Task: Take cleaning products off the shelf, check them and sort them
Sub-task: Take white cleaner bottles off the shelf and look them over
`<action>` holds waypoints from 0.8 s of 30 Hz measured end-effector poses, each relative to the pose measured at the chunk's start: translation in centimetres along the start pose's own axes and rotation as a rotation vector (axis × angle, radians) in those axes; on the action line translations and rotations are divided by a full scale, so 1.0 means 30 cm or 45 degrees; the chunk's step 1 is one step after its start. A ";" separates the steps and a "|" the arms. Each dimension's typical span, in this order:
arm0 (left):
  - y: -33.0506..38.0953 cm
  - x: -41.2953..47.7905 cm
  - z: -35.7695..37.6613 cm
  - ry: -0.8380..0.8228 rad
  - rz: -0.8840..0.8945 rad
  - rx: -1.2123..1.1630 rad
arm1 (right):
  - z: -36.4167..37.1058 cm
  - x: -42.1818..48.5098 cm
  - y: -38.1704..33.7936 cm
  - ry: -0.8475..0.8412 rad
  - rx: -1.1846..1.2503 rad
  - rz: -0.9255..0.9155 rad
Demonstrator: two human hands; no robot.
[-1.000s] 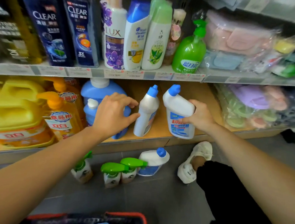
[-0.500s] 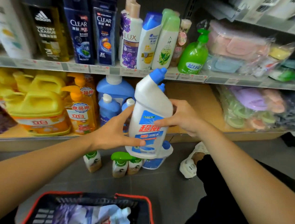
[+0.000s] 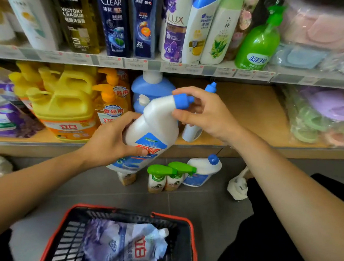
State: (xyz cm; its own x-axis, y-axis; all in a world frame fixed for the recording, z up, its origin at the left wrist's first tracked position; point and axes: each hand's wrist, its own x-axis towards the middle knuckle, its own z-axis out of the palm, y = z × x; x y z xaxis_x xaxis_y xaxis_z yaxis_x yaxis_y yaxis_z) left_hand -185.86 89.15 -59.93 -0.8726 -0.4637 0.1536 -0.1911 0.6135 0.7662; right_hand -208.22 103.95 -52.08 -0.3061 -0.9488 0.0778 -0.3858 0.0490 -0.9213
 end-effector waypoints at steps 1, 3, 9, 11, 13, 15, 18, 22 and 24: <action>-0.012 -0.014 -0.007 0.025 0.005 0.113 | 0.008 -0.003 -0.002 -0.021 -0.022 -0.007; -0.033 -0.041 -0.017 0.062 0.041 0.273 | 0.039 -0.012 0.007 -0.028 -0.160 -0.026; -0.076 -0.087 -0.056 0.068 0.091 0.266 | 0.169 -0.064 0.020 0.165 -0.392 -0.325; -0.080 -0.090 -0.075 0.007 0.104 0.118 | 0.194 -0.074 0.011 0.206 -0.497 -0.564; -0.074 -0.093 -0.088 -0.037 0.120 0.025 | 0.207 -0.075 0.008 0.243 -0.561 -0.731; -0.060 -0.101 -0.090 -0.029 0.147 0.022 | 0.212 -0.075 0.003 0.247 -0.521 -0.705; -0.045 -0.113 -0.086 0.024 0.168 0.121 | 0.219 -0.084 -0.013 0.260 -0.320 -0.502; -0.033 -0.126 -0.088 0.123 0.197 0.333 | 0.240 -0.076 -0.035 0.270 -0.004 -0.301; -0.022 -0.128 -0.086 0.184 0.228 0.447 | 0.248 -0.066 -0.041 0.268 0.260 -0.129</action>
State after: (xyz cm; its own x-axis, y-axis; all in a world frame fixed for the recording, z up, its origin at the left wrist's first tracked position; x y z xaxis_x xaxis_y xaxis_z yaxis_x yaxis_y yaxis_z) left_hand -181.22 88.88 -59.44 -0.8386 -0.3997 0.3700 -0.2058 0.8615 0.4641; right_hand -200.66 103.45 -53.94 -0.4570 -0.8591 0.2305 -0.2473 -0.1262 -0.9607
